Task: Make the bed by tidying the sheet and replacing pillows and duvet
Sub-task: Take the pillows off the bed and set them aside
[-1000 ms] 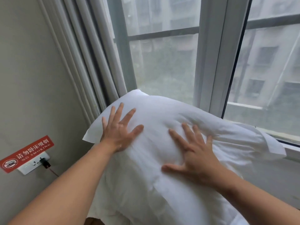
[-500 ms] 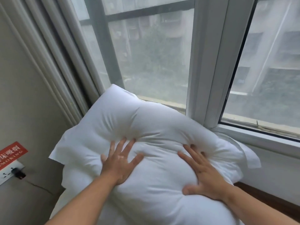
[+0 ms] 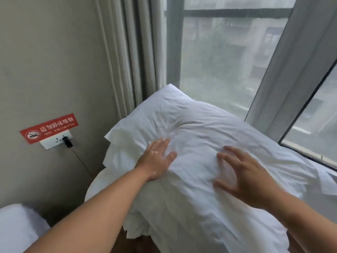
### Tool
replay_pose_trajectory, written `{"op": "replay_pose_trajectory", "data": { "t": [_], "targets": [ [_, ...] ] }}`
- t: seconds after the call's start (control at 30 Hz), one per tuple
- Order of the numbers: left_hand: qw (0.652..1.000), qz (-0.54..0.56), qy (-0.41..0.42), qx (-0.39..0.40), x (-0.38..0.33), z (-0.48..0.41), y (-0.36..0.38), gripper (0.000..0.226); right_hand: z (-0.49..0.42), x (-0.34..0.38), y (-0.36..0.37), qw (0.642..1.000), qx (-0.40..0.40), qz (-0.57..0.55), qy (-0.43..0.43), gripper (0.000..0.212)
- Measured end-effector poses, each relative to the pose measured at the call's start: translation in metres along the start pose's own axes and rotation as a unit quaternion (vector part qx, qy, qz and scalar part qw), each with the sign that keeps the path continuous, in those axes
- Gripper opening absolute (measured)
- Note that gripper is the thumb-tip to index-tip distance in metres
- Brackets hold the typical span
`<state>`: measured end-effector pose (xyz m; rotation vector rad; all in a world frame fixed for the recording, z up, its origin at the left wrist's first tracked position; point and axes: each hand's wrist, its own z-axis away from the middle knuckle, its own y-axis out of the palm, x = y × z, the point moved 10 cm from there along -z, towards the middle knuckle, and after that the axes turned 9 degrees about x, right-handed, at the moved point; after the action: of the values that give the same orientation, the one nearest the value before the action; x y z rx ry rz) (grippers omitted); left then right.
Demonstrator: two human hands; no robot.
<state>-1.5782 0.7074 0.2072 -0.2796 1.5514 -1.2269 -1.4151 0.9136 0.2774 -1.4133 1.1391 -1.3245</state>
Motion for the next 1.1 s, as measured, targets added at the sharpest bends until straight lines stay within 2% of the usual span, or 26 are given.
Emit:
{"op": "replay_pose_trajectory", "data": {
  "t": [0.07, 0.1, 0.23, 0.4, 0.53, 0.67, 0.77, 0.9, 1.1],
  "targets": [
    [0.998, 0.058, -0.002, -0.017, 0.024, 0.043, 0.0, 0.064, -0.006, 0.072, -0.009, 0.998, -0.031, 0.022, -0.054, 0.062],
    [0.997, 0.073, -0.018, -0.02, 0.043, 0.066, 0.002, 0.062, -0.009, 0.109, -0.001, 0.997, -0.017, 0.024, -0.078, 0.054],
    [0.979, 0.118, -0.159, -0.036, 0.168, 0.177, 0.019, 0.053, -0.018, 0.232, 0.09, 0.977, 0.148, 0.027, -0.15, 0.049],
    [0.913, 0.217, -0.333, -0.089, 0.317, 0.345, 0.037, 0.036, -0.018, 0.358, 0.234, 0.923, 0.34, -0.031, -0.176, 0.042],
    [0.855, 0.263, -0.431, -0.117, 0.398, 0.465, 0.048, 0.034, -0.012, 0.458, 0.314, 0.884, 0.424, -0.042, -0.193, 0.034],
    [0.769, 0.322, -0.523, -0.176, 0.452, 0.58, 0.07, 0.033, -0.002, 0.558, 0.379, 0.843, 0.477, 0.017, -0.249, 0.026],
    [0.699, 0.368, -0.571, -0.225, 0.471, 0.642, 0.082, 0.021, 0.004, 0.63, 0.417, 0.803, 0.51, 0.061, -0.303, 0.02],
    [0.604, 0.402, -0.627, -0.282, 0.492, 0.699, 0.103, 0.032, 0.002, 0.729, 0.466, 0.739, 0.534, 0.111, -0.396, 0.013],
    [0.433, 0.449, -0.696, -0.357, 0.526, 0.746, 0.116, 0.034, 0.009, 0.884, 0.547, 0.636, 0.544, 0.166, -0.522, 0.007]
  ]
}}
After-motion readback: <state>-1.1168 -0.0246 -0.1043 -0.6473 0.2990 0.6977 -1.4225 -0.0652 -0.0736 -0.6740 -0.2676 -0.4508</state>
